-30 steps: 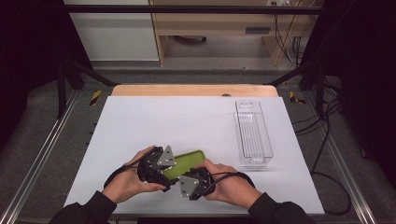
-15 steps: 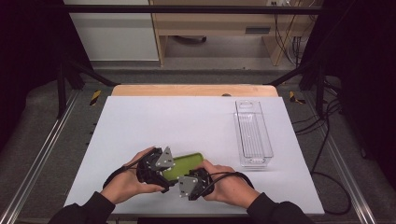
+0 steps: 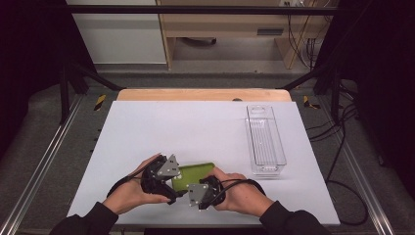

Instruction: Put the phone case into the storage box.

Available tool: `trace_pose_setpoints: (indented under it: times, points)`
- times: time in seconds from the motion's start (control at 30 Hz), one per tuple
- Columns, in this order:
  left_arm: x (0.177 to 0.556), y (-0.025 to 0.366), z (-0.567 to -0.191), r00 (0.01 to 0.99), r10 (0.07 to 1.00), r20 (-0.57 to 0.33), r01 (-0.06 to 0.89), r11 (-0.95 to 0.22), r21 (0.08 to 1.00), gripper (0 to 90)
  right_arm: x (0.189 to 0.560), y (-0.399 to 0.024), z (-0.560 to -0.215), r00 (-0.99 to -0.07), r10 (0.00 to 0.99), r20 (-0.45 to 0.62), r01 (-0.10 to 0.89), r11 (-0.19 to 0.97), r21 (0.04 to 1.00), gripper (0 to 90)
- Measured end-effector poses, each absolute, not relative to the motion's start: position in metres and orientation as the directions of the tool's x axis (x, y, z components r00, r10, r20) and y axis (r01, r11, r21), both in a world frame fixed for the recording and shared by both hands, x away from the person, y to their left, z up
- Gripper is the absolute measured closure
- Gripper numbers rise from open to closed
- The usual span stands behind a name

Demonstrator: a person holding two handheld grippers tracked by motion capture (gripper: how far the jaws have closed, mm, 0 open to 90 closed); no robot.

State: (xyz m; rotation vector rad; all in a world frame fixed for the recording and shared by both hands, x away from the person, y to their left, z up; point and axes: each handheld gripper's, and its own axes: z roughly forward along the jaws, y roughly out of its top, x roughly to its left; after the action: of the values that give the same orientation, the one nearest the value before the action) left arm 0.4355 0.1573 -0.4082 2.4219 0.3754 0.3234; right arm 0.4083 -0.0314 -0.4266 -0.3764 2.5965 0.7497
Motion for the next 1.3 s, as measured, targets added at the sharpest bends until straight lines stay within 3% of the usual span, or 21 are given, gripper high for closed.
trace_pose_setpoints:
  times: [0.53,1.3]
  points:
    - [0.435,0.188,-0.396,0.859,0.505,0.077,0.237,-0.528,0.815,7.1,0.433,-0.048,-0.422,-0.900,-0.025,-0.436,-0.262,0.830,0.492,87.3]
    - [0.426,0.203,-0.394,0.770,0.636,0.048,0.252,-0.373,0.893,4.0,0.450,-0.056,-0.421,-0.890,0.107,-0.443,-0.183,0.807,0.562,87.3]
